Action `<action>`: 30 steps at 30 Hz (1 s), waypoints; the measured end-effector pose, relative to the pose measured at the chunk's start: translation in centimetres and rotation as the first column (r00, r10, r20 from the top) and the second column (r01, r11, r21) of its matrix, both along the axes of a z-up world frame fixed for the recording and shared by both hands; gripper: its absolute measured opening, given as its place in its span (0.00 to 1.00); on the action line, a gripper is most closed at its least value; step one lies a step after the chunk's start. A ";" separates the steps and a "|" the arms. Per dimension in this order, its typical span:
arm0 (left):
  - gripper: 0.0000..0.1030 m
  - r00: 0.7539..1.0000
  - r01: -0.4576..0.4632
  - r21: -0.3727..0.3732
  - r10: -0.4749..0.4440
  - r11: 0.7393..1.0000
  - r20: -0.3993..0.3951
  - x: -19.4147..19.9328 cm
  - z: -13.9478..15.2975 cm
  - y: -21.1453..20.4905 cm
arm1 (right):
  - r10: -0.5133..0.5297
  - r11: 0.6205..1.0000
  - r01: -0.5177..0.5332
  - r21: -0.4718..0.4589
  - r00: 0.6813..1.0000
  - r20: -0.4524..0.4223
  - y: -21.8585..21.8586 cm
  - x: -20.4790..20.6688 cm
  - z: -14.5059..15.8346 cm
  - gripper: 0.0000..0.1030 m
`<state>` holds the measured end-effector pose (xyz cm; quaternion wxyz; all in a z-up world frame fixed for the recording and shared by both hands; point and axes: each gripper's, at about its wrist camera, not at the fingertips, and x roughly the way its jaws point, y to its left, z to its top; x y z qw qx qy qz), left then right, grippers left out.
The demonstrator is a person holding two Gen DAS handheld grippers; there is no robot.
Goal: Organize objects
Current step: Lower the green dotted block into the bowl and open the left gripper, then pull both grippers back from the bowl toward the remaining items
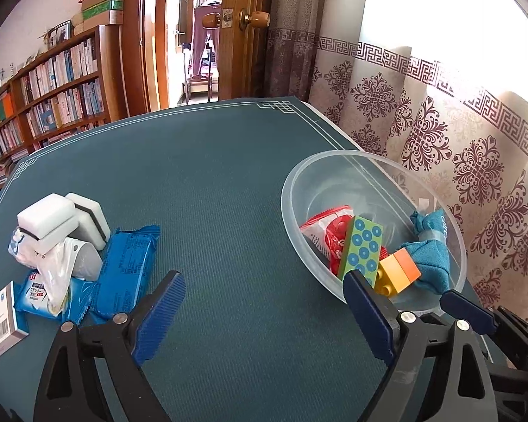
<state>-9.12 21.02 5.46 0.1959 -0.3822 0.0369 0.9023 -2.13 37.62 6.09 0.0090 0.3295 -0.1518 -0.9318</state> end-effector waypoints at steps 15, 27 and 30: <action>0.98 0.993 -0.113 0.026 0.113 0.993 0.022 0.8 -0.4 -5.3 | 0.056 0.998 -0.056 -0.001 0.998 0.001 -2.6 0.5 0.2 0.58; 0.98 0.977 -0.209 0.033 0.207 0.977 0.042 1.6 -1.5 -10.7 | 0.106 0.994 -0.106 -0.006 0.994 0.004 -5.2 0.7 0.3 0.60; 0.99 0.971 -0.237 0.045 0.235 0.971 0.051 1.8 -1.9 -12.2 | 0.120 0.993 -0.120 -0.005 0.993 0.014 -6.0 0.6 0.0 0.60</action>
